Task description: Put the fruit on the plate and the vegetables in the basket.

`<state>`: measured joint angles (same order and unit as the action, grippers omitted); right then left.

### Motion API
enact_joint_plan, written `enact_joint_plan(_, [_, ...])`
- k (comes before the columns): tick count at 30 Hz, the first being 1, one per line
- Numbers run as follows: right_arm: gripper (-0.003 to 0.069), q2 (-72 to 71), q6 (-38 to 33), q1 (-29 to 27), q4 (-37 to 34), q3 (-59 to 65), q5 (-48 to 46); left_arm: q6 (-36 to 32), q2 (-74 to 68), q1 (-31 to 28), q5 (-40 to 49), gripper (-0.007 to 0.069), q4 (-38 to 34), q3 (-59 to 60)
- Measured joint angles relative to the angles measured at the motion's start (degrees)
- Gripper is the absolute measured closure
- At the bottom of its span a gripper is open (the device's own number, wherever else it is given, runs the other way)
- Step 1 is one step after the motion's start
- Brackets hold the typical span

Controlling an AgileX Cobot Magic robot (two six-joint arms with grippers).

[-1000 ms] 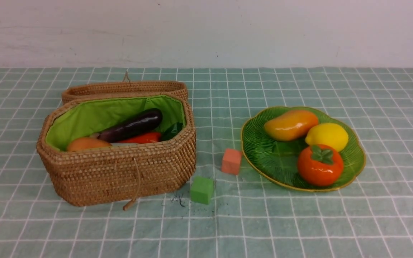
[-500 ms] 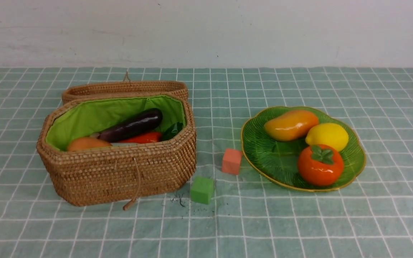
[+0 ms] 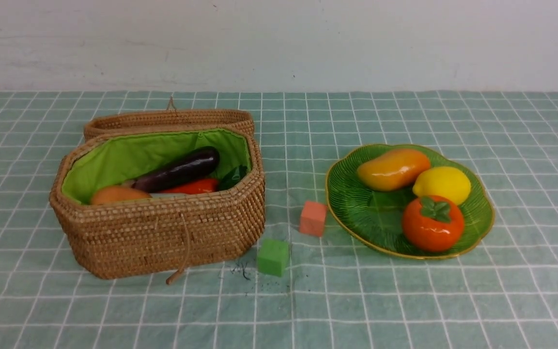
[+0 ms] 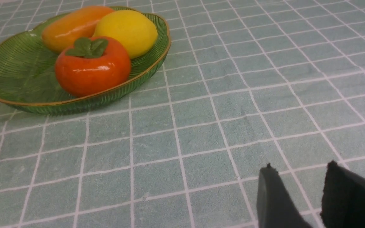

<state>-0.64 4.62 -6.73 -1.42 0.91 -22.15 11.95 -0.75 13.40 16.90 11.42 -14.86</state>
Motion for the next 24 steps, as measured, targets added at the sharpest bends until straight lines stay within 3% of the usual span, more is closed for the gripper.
enact_joint_plan(2, [0.042, 0.0, 0.0, 0.0, 0.0, 0.0, 0.0, -0.43, 1.13, -4.5, -2.85, 0.0634, -3.28, 4.9])
enact_joint_plan(5, [0.042, 0.0, 0.0, 0.0, 0.0, 0.0, 0.0, -0.5, 1.27, -6.59, -3.55, 0.0633, -5.72, 10.01])
enact_joint_plan(11, [0.042, 0.0, 0.0, 0.0, 0.0, 0.0, 0.0, -0.88, 1.27, -6.84, 6.42, 0.0631, -6.8, 16.41])
enact_joint_plan(24, [0.042, 0.0, 0.0, 0.0, 0.0, 0.0, 0.0, -1.29, 1.27, -6.84, 7.13, 0.0627, -6.41, 16.35])
